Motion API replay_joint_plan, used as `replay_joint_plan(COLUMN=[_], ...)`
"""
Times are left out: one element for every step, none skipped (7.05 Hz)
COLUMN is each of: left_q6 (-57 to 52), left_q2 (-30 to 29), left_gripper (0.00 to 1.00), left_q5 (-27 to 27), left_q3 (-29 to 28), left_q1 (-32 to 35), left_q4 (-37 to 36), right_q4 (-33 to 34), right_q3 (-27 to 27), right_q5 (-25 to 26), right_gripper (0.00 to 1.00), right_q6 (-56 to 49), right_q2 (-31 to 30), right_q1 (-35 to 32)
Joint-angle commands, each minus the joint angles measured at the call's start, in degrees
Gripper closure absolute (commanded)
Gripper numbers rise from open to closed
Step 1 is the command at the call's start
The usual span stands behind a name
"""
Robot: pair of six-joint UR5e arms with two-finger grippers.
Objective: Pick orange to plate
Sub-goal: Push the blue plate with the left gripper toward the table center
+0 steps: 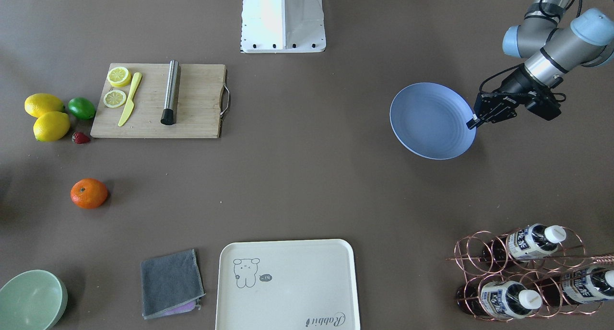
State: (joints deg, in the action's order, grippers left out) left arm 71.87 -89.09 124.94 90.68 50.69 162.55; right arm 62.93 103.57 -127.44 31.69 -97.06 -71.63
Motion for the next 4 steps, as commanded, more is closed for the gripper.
replay_joint_plan(left_q6=[3.7,4.3,4.7,6.0], left_q2=[-10.4,-15.5,-20.8,-26.5], left_gripper=[1.00,1.00,1.00,1.00], left_q5=[-3.8,-8.6,-12.5,-18.3], left_q3=[0.5,0.3,-0.1,-0.6], left_q1=[-3.3,-7.7,-10.9,-15.1], left_q4=[-9.0,-14.7,-21.2,-28.3], right_q4=[0.0,0.0,0.0,0.0], right_q3=[0.6,0.7,0.6,0.6], right_q5=[-0.1,-0.2,-0.1,-0.2], right_gripper=[0.00,0.00,0.00,0.00], right_q6=[0.0,0.0,0.0,0.1], right_q2=[-0.1,-0.1,-0.1,-0.1], right_q1=[0.0,0.0,0.0,0.0])
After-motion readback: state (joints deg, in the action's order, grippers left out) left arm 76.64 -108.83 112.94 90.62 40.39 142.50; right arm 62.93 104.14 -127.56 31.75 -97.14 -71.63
